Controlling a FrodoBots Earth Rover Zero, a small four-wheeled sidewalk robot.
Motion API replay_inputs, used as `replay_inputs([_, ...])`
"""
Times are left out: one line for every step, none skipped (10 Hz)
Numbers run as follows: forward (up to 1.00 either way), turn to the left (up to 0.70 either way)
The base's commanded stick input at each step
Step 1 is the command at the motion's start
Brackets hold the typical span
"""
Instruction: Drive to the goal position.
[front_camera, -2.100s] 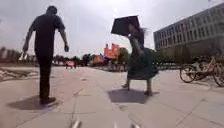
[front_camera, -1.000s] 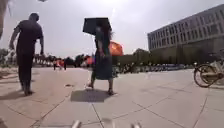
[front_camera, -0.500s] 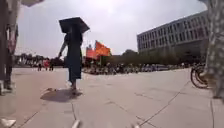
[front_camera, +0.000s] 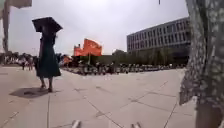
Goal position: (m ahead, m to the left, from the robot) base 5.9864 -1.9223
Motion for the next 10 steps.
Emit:
replay_inputs([1.00, -0.30])
replay_inputs([1.00, -0.28])
replay_inputs([0.90, 0.00])
replay_inputs([0.94, 0.00])
replay_inputs([1.00, 0.00])
replay_inputs([1.00, 0.00])
replay_inputs([1.00, 0.00])
replay_inputs([1.00, -0.11])
replay_inputs([1.00, -0.27])
replay_inputs([1.00, -0.31])
